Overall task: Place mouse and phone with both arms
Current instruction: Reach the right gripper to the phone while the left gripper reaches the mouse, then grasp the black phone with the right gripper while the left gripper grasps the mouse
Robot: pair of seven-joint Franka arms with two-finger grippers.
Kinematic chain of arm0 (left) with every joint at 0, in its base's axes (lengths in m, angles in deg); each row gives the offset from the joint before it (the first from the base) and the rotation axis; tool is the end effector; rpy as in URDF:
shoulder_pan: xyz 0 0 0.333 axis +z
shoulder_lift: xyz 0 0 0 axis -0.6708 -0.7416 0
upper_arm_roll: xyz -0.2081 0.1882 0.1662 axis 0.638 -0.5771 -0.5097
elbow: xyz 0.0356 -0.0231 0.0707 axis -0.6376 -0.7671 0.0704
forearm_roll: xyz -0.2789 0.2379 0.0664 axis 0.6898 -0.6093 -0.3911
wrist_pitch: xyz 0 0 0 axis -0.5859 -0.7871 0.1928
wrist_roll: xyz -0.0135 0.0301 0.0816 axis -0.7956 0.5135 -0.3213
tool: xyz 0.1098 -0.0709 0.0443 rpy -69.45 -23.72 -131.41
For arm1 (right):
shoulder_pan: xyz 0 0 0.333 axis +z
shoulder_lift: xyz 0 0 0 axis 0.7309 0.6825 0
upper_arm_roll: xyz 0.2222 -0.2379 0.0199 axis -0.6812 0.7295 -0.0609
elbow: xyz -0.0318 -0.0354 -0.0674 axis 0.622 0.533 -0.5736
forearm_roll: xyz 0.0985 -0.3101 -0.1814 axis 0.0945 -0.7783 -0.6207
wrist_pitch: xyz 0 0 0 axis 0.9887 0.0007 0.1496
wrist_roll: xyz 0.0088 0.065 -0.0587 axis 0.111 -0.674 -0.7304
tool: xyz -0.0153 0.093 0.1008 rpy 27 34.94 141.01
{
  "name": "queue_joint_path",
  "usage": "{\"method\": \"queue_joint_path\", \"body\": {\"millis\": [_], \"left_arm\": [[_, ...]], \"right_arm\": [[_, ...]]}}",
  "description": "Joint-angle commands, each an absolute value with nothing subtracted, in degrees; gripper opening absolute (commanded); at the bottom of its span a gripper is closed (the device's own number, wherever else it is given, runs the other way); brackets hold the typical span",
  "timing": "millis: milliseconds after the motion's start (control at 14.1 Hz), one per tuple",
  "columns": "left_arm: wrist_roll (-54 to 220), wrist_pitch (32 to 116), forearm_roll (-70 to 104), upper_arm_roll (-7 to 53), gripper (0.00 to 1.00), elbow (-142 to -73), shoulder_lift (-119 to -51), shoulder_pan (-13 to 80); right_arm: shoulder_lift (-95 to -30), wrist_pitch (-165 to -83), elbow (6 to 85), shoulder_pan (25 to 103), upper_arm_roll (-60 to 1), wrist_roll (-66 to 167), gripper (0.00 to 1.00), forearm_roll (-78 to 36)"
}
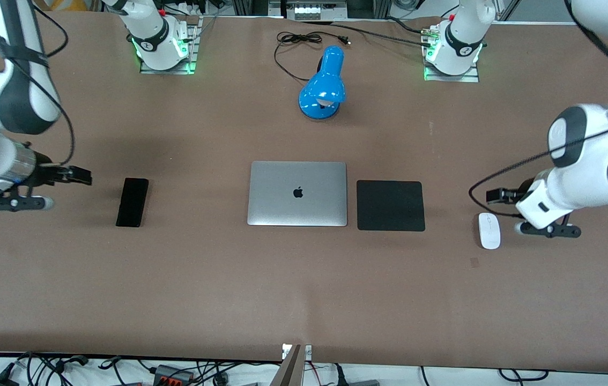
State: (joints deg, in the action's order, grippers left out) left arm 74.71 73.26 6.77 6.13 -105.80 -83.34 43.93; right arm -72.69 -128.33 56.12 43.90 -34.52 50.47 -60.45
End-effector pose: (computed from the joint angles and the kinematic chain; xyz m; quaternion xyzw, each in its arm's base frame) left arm 0.6318 0.0067 0.3273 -0.9984 0.0165 0.0547 0.0010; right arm 0.5837 -0.0399 0.3550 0.9990 0.0215 -0.0351 0.0167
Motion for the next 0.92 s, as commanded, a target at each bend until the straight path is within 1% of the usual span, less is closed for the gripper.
{"method": "queue_joint_path", "body": {"millis": [0,142,283,354,567,709,780,850], "left_arm": [[72.92,86.53,4.03,6.19,1.00,-111.16,-84.83,45.47],[72.92,97.36,3.40,6.19,1.00,-115.65,-87.29,46.17],[72.57,105.28,3.22,6.19,1.00,-118.12,-89.93,47.31],[71.96,107.58,3.14,6.28,1.00,-118.74,-90.72,47.66],[71.87,109.96,3.22,6.28,1.00,-119.27,-93.27,47.67],[72.04,113.30,3.22,6.28,1.00,-120.85,-93.37,47.67],[72.48,113.32,3.22,6.36,0.93,-120.94,-93.45,47.67],[72.40,113.32,3.22,6.36,0.67,-120.85,-93.72,47.67]], "right_arm": [[-74.21,-142.01,66.58,44.67,-34.64,49.54,1.00,-60.22],[-72.02,-150.54,70.82,45.03,-34.64,49.36,1.00,-60.22],[-69.82,-158.20,74.24,44.76,-34.55,49.10,1.00,-60.13],[-68.94,-160.06,75.13,44.68,-34.55,48.40,1.00,-60.13],[-67.18,-161.22,75.49,44.94,-34.64,48.30,1.00,-60.22],[-65.78,-163.23,75.49,44.94,-34.64,47.86,1.00,-60.13],[-64.64,-164.72,75.49,44.85,-34.64,47.78,1.00,-59.96],[-63.75,-165.43,75.49,44.76,-34.64,46.73,1.00,-59.69]]}}
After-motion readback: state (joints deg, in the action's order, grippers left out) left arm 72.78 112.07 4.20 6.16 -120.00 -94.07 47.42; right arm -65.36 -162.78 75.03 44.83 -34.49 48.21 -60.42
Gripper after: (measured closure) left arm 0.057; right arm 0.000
